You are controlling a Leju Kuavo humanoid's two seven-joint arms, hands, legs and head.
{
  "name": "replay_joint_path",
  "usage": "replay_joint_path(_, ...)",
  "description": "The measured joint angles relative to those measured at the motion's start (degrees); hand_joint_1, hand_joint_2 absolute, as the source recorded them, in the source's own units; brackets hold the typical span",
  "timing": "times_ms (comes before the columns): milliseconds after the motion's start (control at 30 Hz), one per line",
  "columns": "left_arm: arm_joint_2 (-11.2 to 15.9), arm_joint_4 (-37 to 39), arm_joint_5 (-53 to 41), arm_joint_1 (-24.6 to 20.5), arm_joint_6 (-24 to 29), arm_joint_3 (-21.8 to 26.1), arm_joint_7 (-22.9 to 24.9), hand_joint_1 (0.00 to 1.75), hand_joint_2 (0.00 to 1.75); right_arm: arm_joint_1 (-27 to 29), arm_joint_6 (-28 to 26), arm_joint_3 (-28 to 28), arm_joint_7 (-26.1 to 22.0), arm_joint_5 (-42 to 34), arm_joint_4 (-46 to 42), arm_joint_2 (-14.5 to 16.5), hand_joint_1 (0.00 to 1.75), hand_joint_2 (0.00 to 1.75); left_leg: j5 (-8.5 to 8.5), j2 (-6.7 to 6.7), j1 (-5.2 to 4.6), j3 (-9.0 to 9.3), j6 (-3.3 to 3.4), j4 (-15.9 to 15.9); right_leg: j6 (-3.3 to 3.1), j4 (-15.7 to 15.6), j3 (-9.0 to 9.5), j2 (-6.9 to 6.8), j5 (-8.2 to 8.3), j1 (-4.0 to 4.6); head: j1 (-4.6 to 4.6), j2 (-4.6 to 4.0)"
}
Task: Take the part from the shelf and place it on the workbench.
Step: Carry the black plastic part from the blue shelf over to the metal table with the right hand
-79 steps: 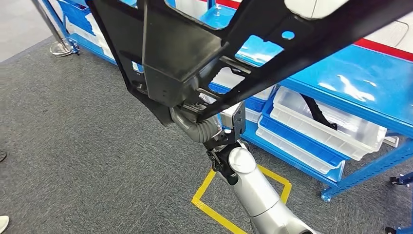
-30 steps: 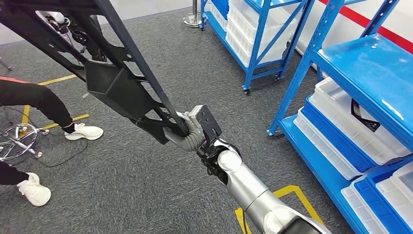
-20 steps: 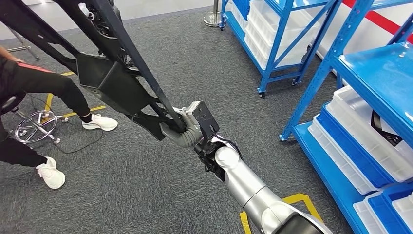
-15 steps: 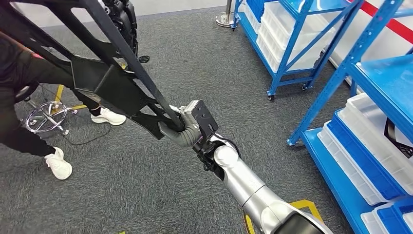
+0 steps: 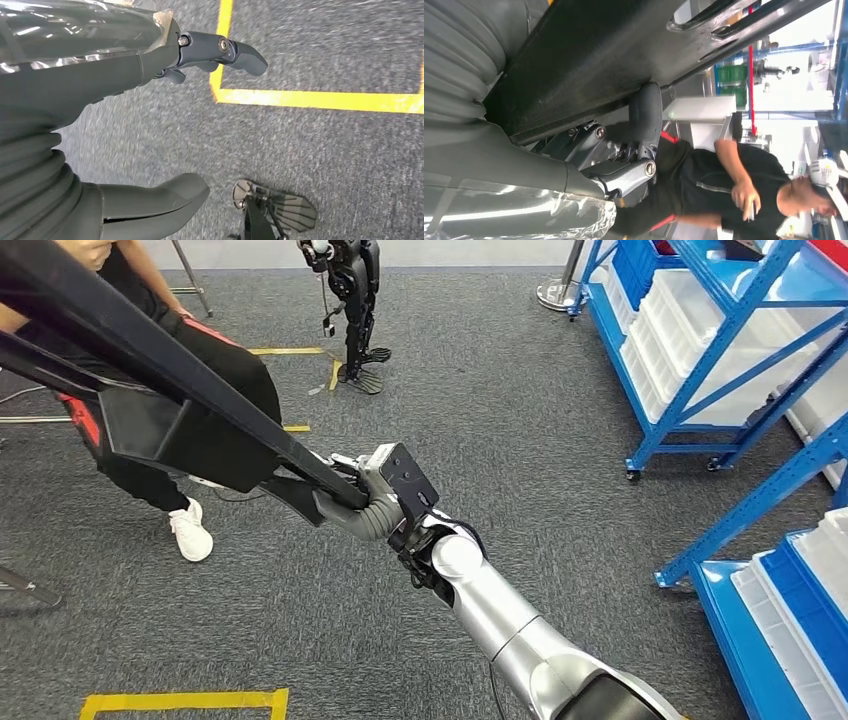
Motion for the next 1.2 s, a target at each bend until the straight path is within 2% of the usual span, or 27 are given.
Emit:
replay_joint_path(67,-0.12,0.01,0.09,0.20,0.04,0.23,-0.02,0.00,1.75,-0.06,0.07,-0.01,0.25,0.34,-0.23,0.52,1.75,1.75,0.21,-0.66,0.13,-0.25,-0.67,-0.18,-0.85,-0.15,0.19,-1.04,0.33,0.08,-0.02,0.00)
replay_joint_path(100,-0.18,0.02,0.19,0.31,0.06,0.32,-0.13,0.00,1.75,-0.15,0.08,-0.02,0.38,0.51,-0.43,0.82,1.75,1.75,0.01,0.19,0.11,-0.47,-0.92,0.05,-1.24,-0.32,0.24,-1.53,0.50,-0.03,-0.03,0.00)
replay_joint_path(133,-0.21,0.02,0.30,0.36,0.07,0.41,-0.33,0.00,1.75,-0.27,0.09,-0.05,0.48,0.76,-0.69,1.11,1.75,1.75,-0.74,1.77,0.05,-1.03,-1.15,1.14,-1.74,-0.49,0.30,-2.13,0.63,-0.18,-0.11,0.00)
replay_joint_path(200,-0.28,0.02,0.46,0.23,0.09,0.51,-0.82,0.00,1.75,-0.48,0.09,-0.09,0.70,1.31,-1.01,1.43,1.75,1.75,-3.81,5.65,-0.01,-3.60,-1.54,6.61,-2.54,-0.68,0.40,-3.46,0.66,-0.15,-0.25,0.00)
replay_joint_path(233,-0.32,0.02,0.48,0.14,0.08,0.55,-0.98,0.00,1.75,-0.50,0.08,-0.11,0.86,1.61,-1.08,1.49,1.75,1.75,-5.53,6.62,0.12,-5.36,-1.77,10.31,-2.83,-0.68,0.42,-4.26,0.59,-0.04,-0.30,0.00)
replay_joint_path(267,-0.34,0.02,0.43,0.09,0.08,0.62,-1.05,0.00,1.75,-0.48,0.03,-0.11,1.05,1.88,-1.08,1.52,1.75,1.75,-6.64,6.97,0.29,-6.84,-1.98,13.34,-2.91,-0.67,0.42,-5.07,0.53,0.06,-0.29,0.00)
replay_joint_path(300,-0.37,0.02,0.31,0.10,0.07,0.73,-0.98,0.00,1.75,-0.46,-0.03,-0.12,1.25,2.11,-1.08,1.56,1.75,1.75,-6.83,7.15,0.44,-7.55,-2.17,14.79,-2.95,-0.67,0.40,-5.90,0.48,0.10,-0.30,0.00)
replay_joint_path(333,-0.38,0.02,0.15,0.14,0.08,0.85,-0.74,0.00,1.75,-0.44,-0.08,-0.12,1.39,2.32,-1.08,1.66,1.75,1.75,-6.05,7.37,0.59,-7.16,-2.34,14.10,-2.96,-0.66,0.39,-6.67,0.43,0.10,-0.31,0.00)
replay_joint_path(367,-0.39,0.02,-0.03,0.17,0.17,0.96,-0.34,0.00,1.75,-0.45,-0.12,-0.13,1.51,2.49,-1.08,1.86,1.75,1.75,-4.54,7.93,0.73,-5.70,-2.45,11.48,-2.92,-0.64,0.41,-7.38,0.37,0.09,-0.31,0.00)
replay_joint_path(433,-0.57,0.01,-0.33,0.03,0.62,1.04,0.67,0.00,1.75,-0.54,-0.13,-0.15,1.74,2.97,-1.11,2.41,1.75,1.75,-1.74,11.01,0.69,-1.53,-2.39,4.19,-2.52,-0.56,0.58,-8.55,0.08,0.47,-0.31,0.00)
replay_joint_path(500,-0.95,-0.01,-0.46,-0.29,1.23,1.07,1.28,0.00,1.75,-0.59,-0.13,-0.19,2.03,3.62,-1.20,2.79,1.75,1.75,-1.01,12.66,0.28,0.45,-1.83,0.52,-1.87,-0.54,0.85,-9.68,-0.28,1.05,-0.10,0.00)
replay_joint_path(567,-1.28,-0.02,-0.52,-0.46,1.64,1.10,1.56,0.00,1.75,-0.56,-0.14,-0.23,2.18,4.10,-1.37,3.10,1.75,1.75,-1.02,11.09,-0.02,0.39,-0.98,0.20,-1.26,-0.59,1.08,-10.90,-0.60,1.14,0.10,0.00)
replay_joint_path(600,-1.42,-0.02,-0.56,-0.41,1.78,1.12,1.71,0.00,1.75,-0.56,-0.14,-0.27,2.21,4.27,-1.50,3.29,1.75,1.75,-0.90,10.34,0.02,0.44,-0.57,0.03,-0.99,-0.27,1.00,-10.51,-0.94,1.01,0.09,0.00)
replay_joint_path(667,-1.57,-0.02,-0.67,-0.32,1.94,1.20,2.00,0.00,1.75,-0.60,-0.15,-0.36,2.22,4.47,-1.78,3.56,1.75,1.75,-0.53,9.14,0.31,0.65,0.21,-0.31,-0.80,1.69,0.19,-7.95,-2.17,0.76,0.08,0.00)
replay_joint_path(700,-1.59,-0.02,-0.69,-0.30,1.99,1.22,2.08,0.00,1.75,-0.60,-0.15,-0.38,2.23,4.52,-1.87,3.59,1.75,1.75,-0.46,8.88,0.38,0.67,0.37,-0.35,-0.85,2.61,-0.18,-6.60,-2.68,0.66,0.07,0.00)
replay_joint_path(733,-1.58,-0.02,-0.71,-0.31,2.01,1.24,2.12,0.00,1.75,-0.60,-0.15,-0.38,2.23,4.54,-1.91,3.61,1.75,1.75,-0.42,8.77,0.41,0.67,0.47,-0.35,-0.93,3.22,-0.45,-5.99,-3.01,0.63,0.06,0.00)
replay_joint_path(933,-1.58,-0.02,-0.71,-0.33,2.01,1.24,2.12,0.00,1.75,-0.60,-0.15,-0.38,2.23,4.54,-1.91,3.61,1.75,1.75,-0.42,8.74,0.40,0.66,0.48,-0.35,-0.96,3.47,-0.54,-5.87,-3.13,0.63,0.06,0.00)
replay_joint_path(1000,-1.57,-0.03,-0.71,-0.43,2.02,1.25,2.13,0.00,1.75,-0.58,-0.15,-0.38,2.23,4.54,-1.91,3.59,1.75,1.75,-0.43,8.47,0.42,0.63,0.57,-0.35,-1.10,4.98,-1.20,-5.29,-3.81,0.60,0.09,0.00)
replay_joint_path(1067,-1.66,-0.04,-0.84,-0.56,1.98,1.26,2.16,0.00,1.75,-0.17,-0.27,-0.46,2.31,4.56,-1.89,3.25,1.75,1.75,-0.42,6.52,0.42,0.57,0.70,-0.33,-1.18,12.07,-4.76,-4.18,-6.09,0.54,0.13,0.00)
replay_joint_path(1100,-1.72,-0.04,-1.18,-0.57,1.86,1.26,2.23,0.00,1.75,0.10,-0.50,-0.54,2.38,4.75,-1.92,3.09,1.75,1.75,-0.41,4.99,0.44,0.57,0.71,-0.31,-0.83,13.02,-5.50,-3.68,-5.95,0.45,0.13,0.00)
replay_joint_path(1133,-1.68,-0.04,-1.98,-0.45,1.33,1.25,2.19,0.00,1.75,1.05,-0.98,-0.99,2.50,5.30,-2.65,2.68,1.75,1.75,-0.29,2.65,0.49,0.44,0.20,-0.36,-0.68,11.21,-4.88,-2.77,-4.70,0.37,0.10,0.00)
replay_joint_path(1167,-1.52,-0.03,-2.88,-0.25,0.62,1.22,2.07,0.00,1.75,2.05,-1.47,-1.60,2.49,5.84,-3.61,2.34,1.75,1.75,-0.40,2.10,0.44,0.21,-0.41,-0.16,-0.70,6.62,-2.85,-2.39,-2.59,0.12,0.05,0.00)
replay_joint_path(1200,-1.29,-0.03,-3.80,-0.07,-0.18,1.19,1.93,0.00,1.75,3.06,-1.96,-2.24,2.39,6.36,-4.64,1.96,1.75,1.75,-0.95,2.34,0.36,-0.31,-1.07,0.70,-0.93,2.04,-0.76,-2.15,-0.57,-0.12,-0.05,0.00)
